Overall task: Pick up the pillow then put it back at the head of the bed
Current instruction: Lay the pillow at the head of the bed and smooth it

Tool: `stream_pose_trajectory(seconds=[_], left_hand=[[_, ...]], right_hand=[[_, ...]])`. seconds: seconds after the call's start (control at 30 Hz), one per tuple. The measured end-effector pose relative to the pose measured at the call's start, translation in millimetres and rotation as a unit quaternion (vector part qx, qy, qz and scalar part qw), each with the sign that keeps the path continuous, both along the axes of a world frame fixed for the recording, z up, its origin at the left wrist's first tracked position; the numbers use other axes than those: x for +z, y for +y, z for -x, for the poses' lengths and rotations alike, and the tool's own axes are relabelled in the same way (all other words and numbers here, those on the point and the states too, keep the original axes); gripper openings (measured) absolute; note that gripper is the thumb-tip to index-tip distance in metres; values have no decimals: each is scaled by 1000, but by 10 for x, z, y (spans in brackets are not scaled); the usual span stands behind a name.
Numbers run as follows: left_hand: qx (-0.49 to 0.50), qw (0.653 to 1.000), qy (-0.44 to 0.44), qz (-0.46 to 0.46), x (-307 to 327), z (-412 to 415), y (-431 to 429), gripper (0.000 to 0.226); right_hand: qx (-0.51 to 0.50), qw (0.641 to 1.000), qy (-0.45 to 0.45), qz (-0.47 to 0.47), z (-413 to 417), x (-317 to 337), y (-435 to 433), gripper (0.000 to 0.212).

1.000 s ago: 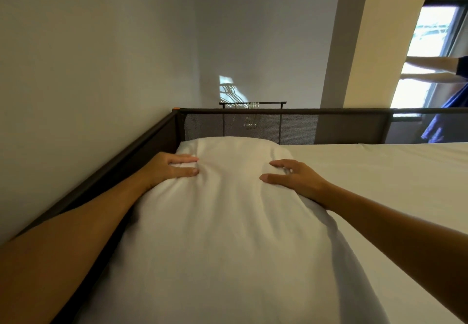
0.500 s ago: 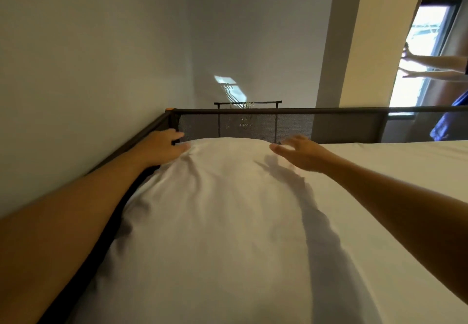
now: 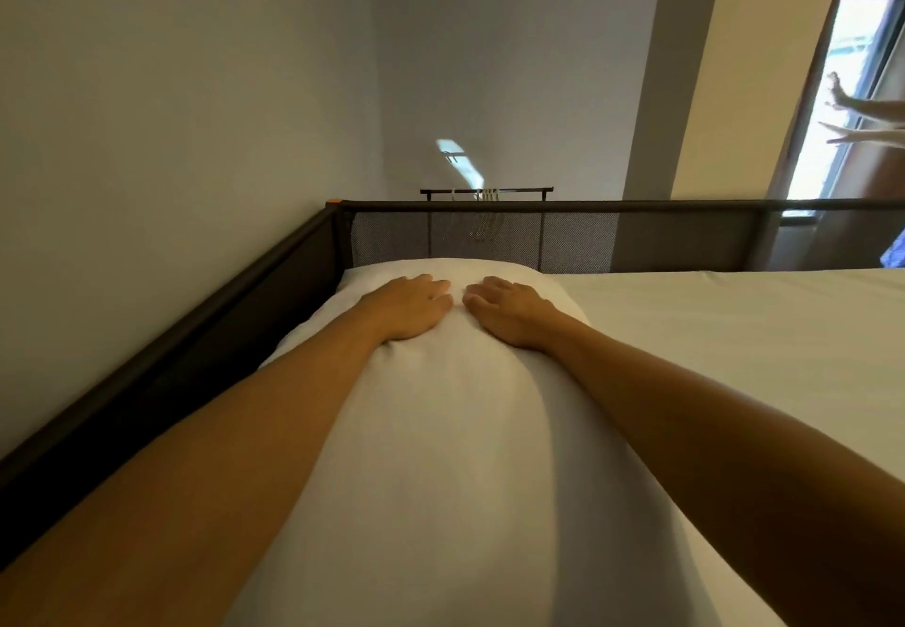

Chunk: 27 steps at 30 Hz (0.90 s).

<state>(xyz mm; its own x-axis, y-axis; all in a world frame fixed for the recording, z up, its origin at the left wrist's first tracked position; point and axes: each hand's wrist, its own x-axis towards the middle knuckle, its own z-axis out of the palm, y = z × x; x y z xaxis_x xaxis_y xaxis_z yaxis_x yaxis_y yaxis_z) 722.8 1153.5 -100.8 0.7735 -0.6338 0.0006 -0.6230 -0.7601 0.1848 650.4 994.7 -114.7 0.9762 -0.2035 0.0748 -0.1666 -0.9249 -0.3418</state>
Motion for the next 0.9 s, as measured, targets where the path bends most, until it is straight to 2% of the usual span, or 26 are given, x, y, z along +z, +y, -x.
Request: stream_pose_trajectory(seconds=[0.1,0.23,0.3,0.37,0.47,0.53,0.63,0.7,0.8,0.9], left_hand=[[23,999,23,18,-9,-16,130,56],[90,988,97,77,-38,-55,440,58],[160,972,132,110,-64,-82,644,66],[189,967,126,118,-41,-74,779,69],[153,981,83,82,63,-4,816,64],[125,986,67,85,158,144,751,59],[63,993,34,93,267,445,595,51],[26,998,10,56,238,611,483,51],[-5,1000,0,11,81,708,410,56],[-6,1000,11,20,-12,692,477,57]], right_hand=[[-10,1000,0,5,84,-25,-75,79],[-45,998,31,15,286,-111,-386,68],[-81,995,51,-5,408,-123,-511,70],[-88,994,56,-37,507,-89,-567,67],[-70,996,62,5,594,33,-523,82],[-67,995,48,48,622,107,-418,74],[-8,998,39,50,655,210,-158,63],[29,999,20,37,697,225,36,57],[52,998,17,29,696,141,167,58],[54,998,23,22,747,37,159,59]])
